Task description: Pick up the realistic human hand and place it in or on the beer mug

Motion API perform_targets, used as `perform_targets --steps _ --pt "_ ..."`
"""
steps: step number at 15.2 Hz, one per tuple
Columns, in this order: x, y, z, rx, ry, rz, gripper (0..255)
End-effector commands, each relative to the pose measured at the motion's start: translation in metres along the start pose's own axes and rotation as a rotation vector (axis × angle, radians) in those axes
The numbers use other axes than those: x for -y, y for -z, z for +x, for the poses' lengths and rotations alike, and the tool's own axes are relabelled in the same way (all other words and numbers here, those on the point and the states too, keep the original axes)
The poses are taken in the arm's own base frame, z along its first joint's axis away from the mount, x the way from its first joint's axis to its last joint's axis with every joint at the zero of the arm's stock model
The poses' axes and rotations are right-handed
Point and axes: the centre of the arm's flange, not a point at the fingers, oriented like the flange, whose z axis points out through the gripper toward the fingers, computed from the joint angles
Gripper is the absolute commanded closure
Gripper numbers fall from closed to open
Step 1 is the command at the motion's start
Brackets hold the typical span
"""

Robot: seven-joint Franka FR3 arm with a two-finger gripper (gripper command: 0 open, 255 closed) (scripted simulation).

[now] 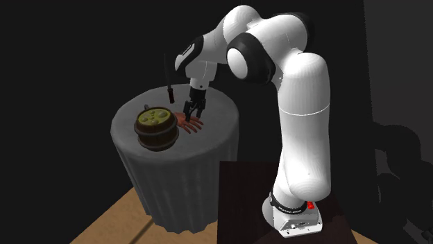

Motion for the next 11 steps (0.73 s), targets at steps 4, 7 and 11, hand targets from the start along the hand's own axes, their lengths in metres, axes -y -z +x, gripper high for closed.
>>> perform_targets --steps 4,7,11 --pt "-0.0002 -0.0011 0.0002 0.000 0.000 0.000 0" --pt "-0.0002 -0.0010 0.0002 0.000 0.000 0.000 255" --pt "-0.0002 -0.0010 0.0003 0.000 0.000 0.000 255"
